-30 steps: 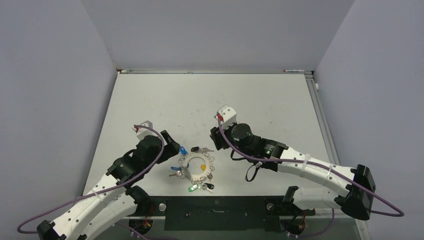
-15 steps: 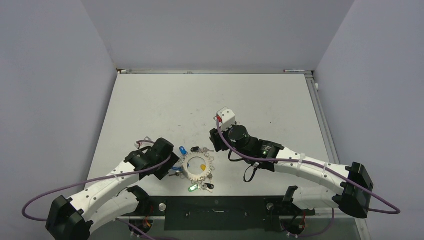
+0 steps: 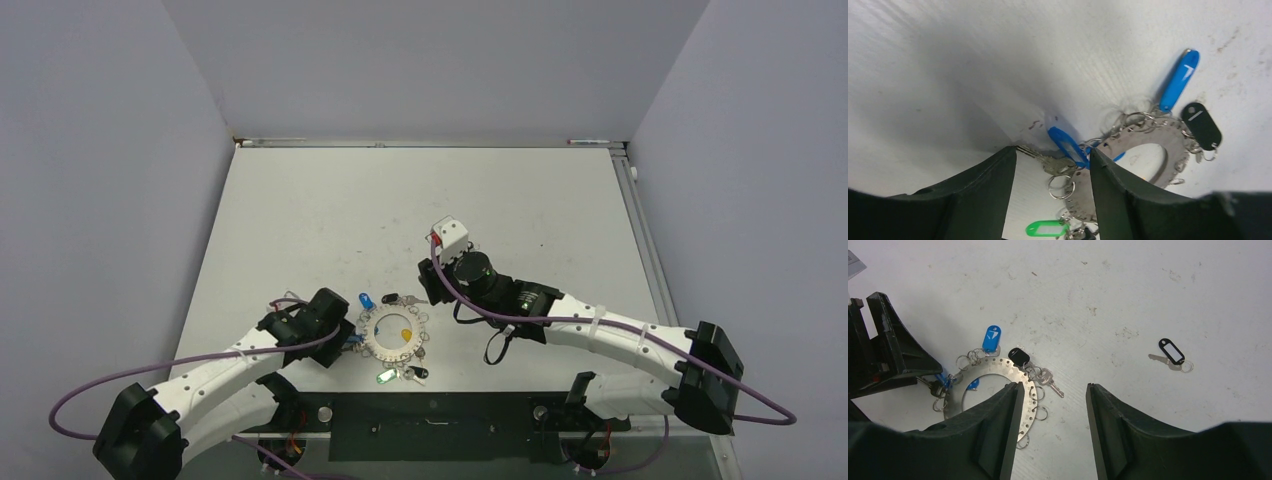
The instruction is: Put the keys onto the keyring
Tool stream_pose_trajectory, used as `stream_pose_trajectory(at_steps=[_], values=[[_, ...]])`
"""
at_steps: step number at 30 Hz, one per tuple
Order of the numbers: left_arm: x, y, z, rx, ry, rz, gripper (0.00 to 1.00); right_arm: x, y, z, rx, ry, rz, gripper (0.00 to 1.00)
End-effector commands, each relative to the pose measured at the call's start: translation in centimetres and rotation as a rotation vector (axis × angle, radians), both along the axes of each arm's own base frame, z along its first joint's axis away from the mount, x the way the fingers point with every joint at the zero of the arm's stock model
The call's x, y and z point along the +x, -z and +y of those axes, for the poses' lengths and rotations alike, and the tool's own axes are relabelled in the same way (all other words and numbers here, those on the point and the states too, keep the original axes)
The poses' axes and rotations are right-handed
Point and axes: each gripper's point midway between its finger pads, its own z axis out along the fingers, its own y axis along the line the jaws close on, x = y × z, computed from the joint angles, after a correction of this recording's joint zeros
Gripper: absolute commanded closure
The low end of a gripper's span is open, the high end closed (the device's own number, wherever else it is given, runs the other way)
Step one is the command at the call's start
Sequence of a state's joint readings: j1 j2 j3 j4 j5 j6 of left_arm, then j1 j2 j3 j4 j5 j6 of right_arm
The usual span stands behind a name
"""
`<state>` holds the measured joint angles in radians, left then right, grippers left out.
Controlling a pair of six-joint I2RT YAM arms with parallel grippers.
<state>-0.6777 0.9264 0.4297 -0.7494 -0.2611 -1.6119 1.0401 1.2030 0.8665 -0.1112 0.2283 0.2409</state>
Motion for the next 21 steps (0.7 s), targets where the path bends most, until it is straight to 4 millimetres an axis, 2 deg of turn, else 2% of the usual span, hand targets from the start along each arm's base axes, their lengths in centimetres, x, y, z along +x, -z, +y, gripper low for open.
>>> stream_pose_trajectory(at_steps=[1,11,16,21], values=[[2.0,0.0,-0.4,-0.058,-0.105,-0.09,0.48,0.7,-0.1,0.4,0.021,0.018,-0.008,0.5],[2.4,-0.4,0.2,-0.01,-0.11,-0.096,0.45,0.5,0.5,0.7,0.013,0.005,0.007,0.51],[2.6,-0.1,-0.3,0.007,-0.056,-0.081,0.6,0.4,0.7,0.7,0.01,-0.001,0.011,0.51],[2.2,0.6,-0.6,0.035,-0.008,-0.025,0.67,0.3,0.9,0.7,0.001,-0.005,0.014,0.51]])
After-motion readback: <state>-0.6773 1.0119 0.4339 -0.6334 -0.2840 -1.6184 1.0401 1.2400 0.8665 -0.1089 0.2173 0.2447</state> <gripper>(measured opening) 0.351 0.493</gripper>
